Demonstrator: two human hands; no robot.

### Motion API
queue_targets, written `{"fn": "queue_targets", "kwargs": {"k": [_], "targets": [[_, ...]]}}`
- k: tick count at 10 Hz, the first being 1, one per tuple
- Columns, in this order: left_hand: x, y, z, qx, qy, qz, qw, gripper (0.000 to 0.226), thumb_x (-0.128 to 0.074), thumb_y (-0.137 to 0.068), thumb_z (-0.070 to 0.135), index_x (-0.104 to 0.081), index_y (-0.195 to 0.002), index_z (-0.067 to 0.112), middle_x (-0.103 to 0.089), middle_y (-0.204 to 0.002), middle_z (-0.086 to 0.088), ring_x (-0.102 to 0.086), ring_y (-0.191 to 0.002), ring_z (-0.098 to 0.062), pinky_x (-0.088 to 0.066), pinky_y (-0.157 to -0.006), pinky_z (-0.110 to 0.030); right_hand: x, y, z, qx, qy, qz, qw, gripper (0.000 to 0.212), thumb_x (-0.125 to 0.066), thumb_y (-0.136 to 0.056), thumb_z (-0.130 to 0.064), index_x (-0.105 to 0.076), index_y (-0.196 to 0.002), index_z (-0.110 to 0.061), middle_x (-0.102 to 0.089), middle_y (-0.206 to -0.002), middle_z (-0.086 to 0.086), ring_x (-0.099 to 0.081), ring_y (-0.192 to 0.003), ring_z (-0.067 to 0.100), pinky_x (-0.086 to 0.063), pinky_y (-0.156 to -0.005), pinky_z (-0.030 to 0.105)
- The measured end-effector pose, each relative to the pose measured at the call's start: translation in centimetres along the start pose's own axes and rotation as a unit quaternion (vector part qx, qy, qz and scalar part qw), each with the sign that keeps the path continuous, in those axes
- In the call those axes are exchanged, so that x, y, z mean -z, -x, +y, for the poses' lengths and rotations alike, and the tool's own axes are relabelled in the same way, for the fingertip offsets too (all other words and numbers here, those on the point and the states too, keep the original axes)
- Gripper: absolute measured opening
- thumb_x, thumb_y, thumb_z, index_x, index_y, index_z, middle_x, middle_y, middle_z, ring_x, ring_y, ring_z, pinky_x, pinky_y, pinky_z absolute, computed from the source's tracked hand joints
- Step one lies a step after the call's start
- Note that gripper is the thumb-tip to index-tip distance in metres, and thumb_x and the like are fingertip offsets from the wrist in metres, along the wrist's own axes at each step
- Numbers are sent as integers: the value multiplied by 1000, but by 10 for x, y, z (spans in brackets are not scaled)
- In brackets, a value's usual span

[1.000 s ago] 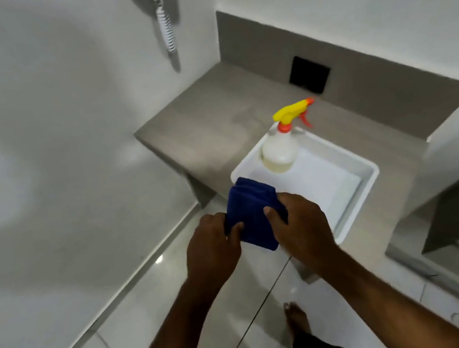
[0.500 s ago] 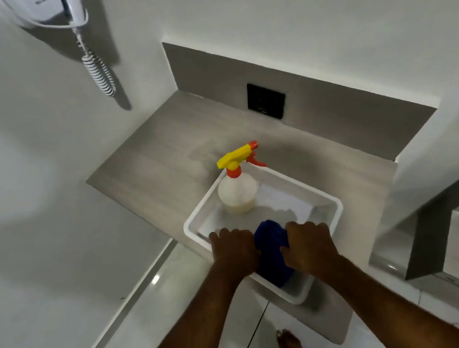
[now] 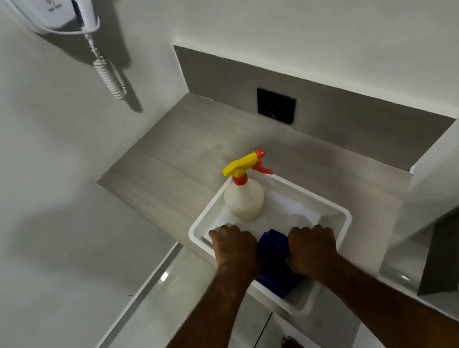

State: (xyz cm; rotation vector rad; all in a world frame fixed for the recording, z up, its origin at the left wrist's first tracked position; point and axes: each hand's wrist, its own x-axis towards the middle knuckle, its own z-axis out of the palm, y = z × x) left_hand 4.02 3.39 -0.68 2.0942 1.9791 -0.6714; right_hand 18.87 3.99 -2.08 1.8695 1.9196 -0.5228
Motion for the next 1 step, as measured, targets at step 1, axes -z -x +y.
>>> {"fn": "queue_targets", "kwargs": {"k": [1], "targets": [[15, 10, -22, -5, 64, 117, 991, 62, -64, -76, 62, -61, -115, 15, -61, -115, -9, -52, -107, -28, -39, -96, -44, 26, 10, -17, 33, -25, 18, 999, 47, -67, -82, -51, -55, -112, -17, -65, -111, 3, -60, -106, 24, -42, -92, 39]]}}
